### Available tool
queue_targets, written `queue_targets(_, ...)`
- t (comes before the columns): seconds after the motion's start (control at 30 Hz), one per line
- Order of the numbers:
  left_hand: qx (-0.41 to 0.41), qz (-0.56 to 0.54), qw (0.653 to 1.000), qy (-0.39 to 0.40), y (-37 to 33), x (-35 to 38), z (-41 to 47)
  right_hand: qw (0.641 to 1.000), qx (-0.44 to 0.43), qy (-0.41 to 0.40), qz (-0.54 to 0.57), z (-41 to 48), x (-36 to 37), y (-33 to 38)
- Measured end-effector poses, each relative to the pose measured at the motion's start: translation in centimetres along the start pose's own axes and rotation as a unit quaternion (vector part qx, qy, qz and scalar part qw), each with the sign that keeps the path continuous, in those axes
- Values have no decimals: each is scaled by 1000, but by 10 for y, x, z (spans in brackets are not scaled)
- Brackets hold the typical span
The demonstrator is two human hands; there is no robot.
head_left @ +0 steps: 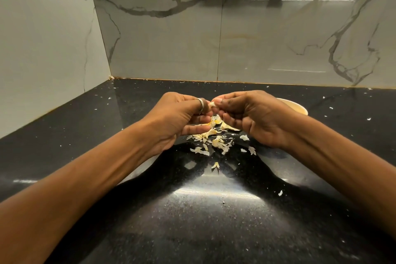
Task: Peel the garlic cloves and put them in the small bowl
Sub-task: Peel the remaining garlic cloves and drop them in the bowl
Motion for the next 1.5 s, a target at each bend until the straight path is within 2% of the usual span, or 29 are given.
queue_targets(0.3,11,20,999,-23,0,-7,4,1000,-1,3,-7,-3,-3,5)
queue_targets(0.43,40,69,997,-19,-1,-8,4,1000,-7,-14,-19,-4,-4,7)
queue_targets(0.57,134,154,979,4,-5,-11,5,999,-8,-34,-29,-3,-6,7)
queue_targets(0.7,244,223,943,39,-9,-5,3,999,-8,-39,-23,-2,-8,6)
queue_targets(0.87,314,291,903,26,-9,-5,3,999,-20,-25,-28,0,-6,6)
queue_targets(1.03,302,294,907,3,-8,-8,5,998,-51,-7,-37,0,-4,7)
queue_targets(1.23,279,282,918,-3,-7,-7,6,984,-96,-52,-140,0,-5,7)
queue_targets(1.5,294,316,902,7,-8,-6,4,966,-145,-74,-199,2,-6,7)
Point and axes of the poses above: each hand's wrist, its own z-axis towards the middle knuckle, its own x-axis out of the palm, y = z × x, the point moved 4 cm from there along z, towards the middle knuckle, and after that the axes turned 14 degrees about x, right-handed, at the moved point
